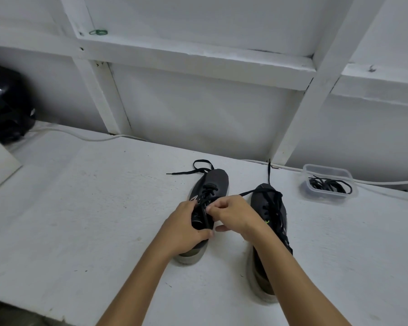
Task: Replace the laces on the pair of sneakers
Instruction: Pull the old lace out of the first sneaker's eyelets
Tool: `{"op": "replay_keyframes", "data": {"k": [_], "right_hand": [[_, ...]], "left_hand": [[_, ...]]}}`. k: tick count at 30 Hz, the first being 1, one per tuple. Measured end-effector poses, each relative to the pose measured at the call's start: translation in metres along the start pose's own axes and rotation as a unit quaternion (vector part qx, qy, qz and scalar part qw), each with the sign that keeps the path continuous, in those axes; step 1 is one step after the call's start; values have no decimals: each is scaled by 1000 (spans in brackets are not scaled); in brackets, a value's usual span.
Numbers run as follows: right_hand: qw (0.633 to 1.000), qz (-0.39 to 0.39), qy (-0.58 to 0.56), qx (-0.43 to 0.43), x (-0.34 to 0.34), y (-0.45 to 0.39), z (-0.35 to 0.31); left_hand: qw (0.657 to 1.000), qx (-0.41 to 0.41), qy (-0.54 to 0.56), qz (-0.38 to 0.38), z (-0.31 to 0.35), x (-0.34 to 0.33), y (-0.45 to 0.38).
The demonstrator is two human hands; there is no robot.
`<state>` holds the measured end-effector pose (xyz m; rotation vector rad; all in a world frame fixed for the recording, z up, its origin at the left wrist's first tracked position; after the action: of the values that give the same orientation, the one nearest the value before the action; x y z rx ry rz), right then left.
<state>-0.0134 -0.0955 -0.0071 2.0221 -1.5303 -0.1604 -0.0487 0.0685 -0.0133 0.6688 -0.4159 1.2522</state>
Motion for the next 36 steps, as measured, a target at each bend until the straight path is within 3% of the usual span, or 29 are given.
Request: {"op": "replay_keyframes", "data": {"k": [9,13,18,20,22,24,27,29,31,33,36], "right_hand": [[999,13,19,25,-1,-2,2],[987,32,135,76,0,-3,-4],[941,88,283,160,7,-5,-7],[959,88,233,134,6,-5,-4],[989,52,128,58,6,-6,0],[996,15,92,13,7,-4,2],[998,-14,65,20,6,-3,1],[985,27,155,71,7,-4,-6],[938,116,298,137,9,-7,-13],[922,170,318,142,10,-8,-15],[986,101,131,20,5,-5,-6]], "left_hand": [[1000,17,-18,8,-1,-3,1],[1000,21,-19,9,2,-2,0],[999,22,-23,18,5,-3,1],[999,20,-20,21,5,-4,2],[999,18,-19,24,5,-4,3],[999,17,-20,27,5,-4,4],[999,18,-21,26,5,-4,4],[999,20,-18,23,5,-4,3],[999,24,-16,22,5,-4,2],[999,26,-17,20,5,-4,2],[999,23,-21,19,6,-5,0]]}}
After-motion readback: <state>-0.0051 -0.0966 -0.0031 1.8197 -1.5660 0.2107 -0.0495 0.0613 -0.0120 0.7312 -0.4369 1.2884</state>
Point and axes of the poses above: each hand's wrist, its own y-axis away from the middle knuckle, its own x-axis out of the back of the hand, z = x × y, the point moved 1 cm from there along -y, towards the middle knuckle, and after that the axes turned 3 degrees about -x, right-handed, at the moved point
